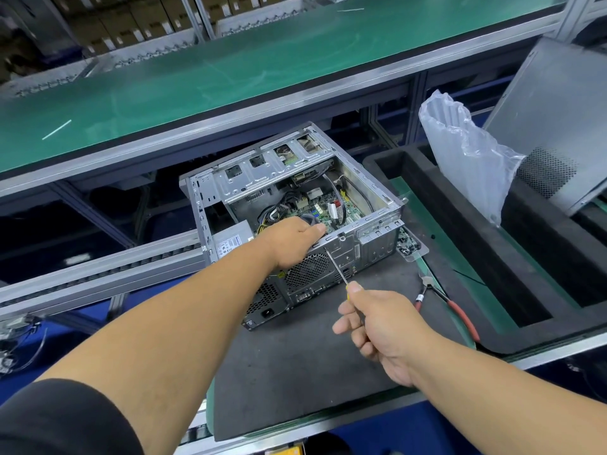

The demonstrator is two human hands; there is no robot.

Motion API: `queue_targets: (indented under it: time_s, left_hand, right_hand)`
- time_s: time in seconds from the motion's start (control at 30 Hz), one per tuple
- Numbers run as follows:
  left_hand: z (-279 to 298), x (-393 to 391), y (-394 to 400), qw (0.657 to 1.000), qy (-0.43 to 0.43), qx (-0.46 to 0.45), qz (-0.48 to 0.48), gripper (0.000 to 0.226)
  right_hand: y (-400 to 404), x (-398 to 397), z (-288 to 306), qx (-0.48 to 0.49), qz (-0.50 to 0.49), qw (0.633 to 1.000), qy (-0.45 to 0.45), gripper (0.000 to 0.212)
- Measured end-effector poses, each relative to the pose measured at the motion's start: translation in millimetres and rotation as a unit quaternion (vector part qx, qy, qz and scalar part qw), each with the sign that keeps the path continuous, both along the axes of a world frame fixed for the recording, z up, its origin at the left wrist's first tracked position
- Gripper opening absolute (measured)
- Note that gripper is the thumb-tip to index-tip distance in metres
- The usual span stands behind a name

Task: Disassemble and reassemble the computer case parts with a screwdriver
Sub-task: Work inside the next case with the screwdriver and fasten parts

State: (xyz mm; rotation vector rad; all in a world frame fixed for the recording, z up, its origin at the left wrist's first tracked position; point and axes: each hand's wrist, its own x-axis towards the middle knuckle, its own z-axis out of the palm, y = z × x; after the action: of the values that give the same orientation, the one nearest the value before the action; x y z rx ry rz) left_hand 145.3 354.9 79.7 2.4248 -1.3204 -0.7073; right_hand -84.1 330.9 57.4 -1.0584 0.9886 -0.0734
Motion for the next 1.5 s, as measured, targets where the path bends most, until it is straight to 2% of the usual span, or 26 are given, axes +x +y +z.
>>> queue_targets:
  time_s: [0.1, 0.23, 0.37, 0.53, 0.7, 0.8, 0.93, 1.0, 1.13, 1.27, 1.4, 1.5]
  left_hand:
    - [1.9, -1.2, 0.0, 1.000, 0.000, 0.002, -0.006, 0.060]
    - [3.3, -2.8, 0.6, 1.000, -0.005, 0.005, -0.010, 0.060]
    - [5.3, -3.4, 0.3, 1.000, -0.001, 0.011, -0.014, 0.060]
    - [6.5, -4.6, 0.2, 1.000, -0.004, 0.012, -0.022, 0.060]
    - [6.1, -4.9, 0.6, 0.999, -0.017, 0.011, -0.036, 0.061]
    - [5.9, -4.6, -0.1, 0.999, -0.021, 0.010, -0.039, 0.060]
    - [5.8, -4.7, -0.5, 0.999, -0.020, 0.010, -0.043, 0.060]
    - [5.6, -4.7, -0.4, 0.999, -0.021, 0.010, -0.044, 0.059]
    - [5.5, -4.7, -0.1, 0.999, -0.022, 0.009, -0.045, 0.059]
    - [5.3, -4.7, 0.0, 0.999, -0.024, 0.010, -0.044, 0.059]
    - [4.7, -4.1, -0.5, 0.999, -0.023, 0.010, -0.045, 0.060]
    - [4.0, -3.8, -0.9, 0.999, -0.025, 0.010, -0.045, 0.060]
  right_hand:
    - [-1.8, 0.6, 0.1, 0.013, 0.002, 1.000, 0.005, 0.051]
    - [-1.4, 0.6, -0.6, 0.015, -0.034, 0.999, -0.024, 0.034]
    - [1.0, 0.1, -0.4, 0.037, -0.053, 0.997, -0.035, 0.026]
    - [6.3, 3.7, -1.4, 0.049, -0.029, 0.998, -0.002, 0.053]
    - [9.6, 4.4, -10.1, -0.007, -0.051, 0.998, -0.041, 0.039]
    - [8.0, 3.6, -12.4, -0.005, -0.058, 0.998, -0.036, 0.030]
    - [5.4, 4.7, -11.0, 0.014, -0.005, 1.000, 0.002, 0.055]
    - [4.0, 6.5, -12.0, 0.010, -0.016, 1.000, 0.004, 0.060]
    - [0.3, 5.0, -13.6, 0.000, -0.073, 0.996, -0.040, 0.041]
    - [-6.8, 1.5, -9.1, 0.004, -0.065, 0.998, -0.021, 0.028]
    - [-3.9, 3.1, -5.3, 0.034, -0.003, 0.999, 0.015, 0.051]
    - [-4.8, 2.7, -7.1, 0.048, -0.038, 0.998, -0.007, 0.046]
